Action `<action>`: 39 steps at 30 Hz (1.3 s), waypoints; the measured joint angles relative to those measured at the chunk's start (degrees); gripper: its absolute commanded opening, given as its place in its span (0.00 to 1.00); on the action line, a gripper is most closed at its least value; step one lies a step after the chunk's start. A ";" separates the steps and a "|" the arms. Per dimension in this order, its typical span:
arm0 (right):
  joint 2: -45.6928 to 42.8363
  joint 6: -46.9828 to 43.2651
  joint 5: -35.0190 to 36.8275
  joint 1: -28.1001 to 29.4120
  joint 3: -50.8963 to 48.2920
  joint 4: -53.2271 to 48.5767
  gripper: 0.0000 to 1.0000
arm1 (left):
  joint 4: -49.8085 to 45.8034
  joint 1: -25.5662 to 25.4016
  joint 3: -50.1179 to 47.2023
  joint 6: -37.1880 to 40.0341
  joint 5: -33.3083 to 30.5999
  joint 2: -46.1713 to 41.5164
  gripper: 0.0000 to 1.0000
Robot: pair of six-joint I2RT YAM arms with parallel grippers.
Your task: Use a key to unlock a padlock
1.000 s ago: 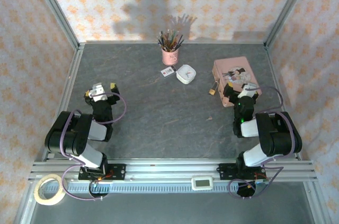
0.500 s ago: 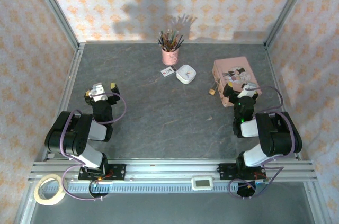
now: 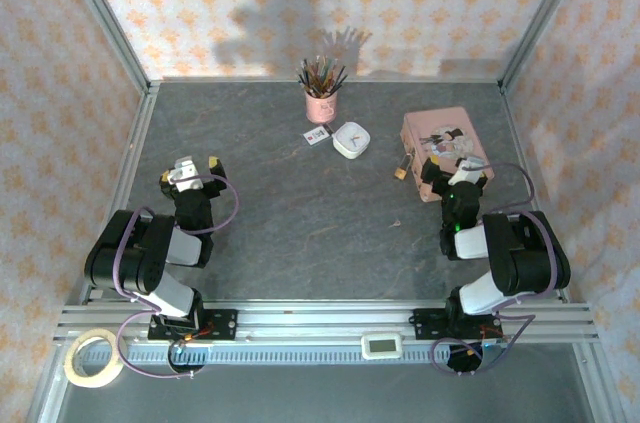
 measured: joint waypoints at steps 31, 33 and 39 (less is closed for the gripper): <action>17.09 3.85 0.66 -6.67 63.73 -70.12 0.90 | -47.91 -12.74 20.70 -31.30 19.45 -11.08 0.99; 21.09 2.47 -1.33 -7.80 67.41 -73.24 0.90 | -47.89 -12.85 20.68 -32.79 20.15 -11.04 0.99; 24.22 -1.40 -9.05 -8.90 68.19 -79.25 0.90 | -47.08 -12.83 19.74 -35.89 20.87 -11.04 0.99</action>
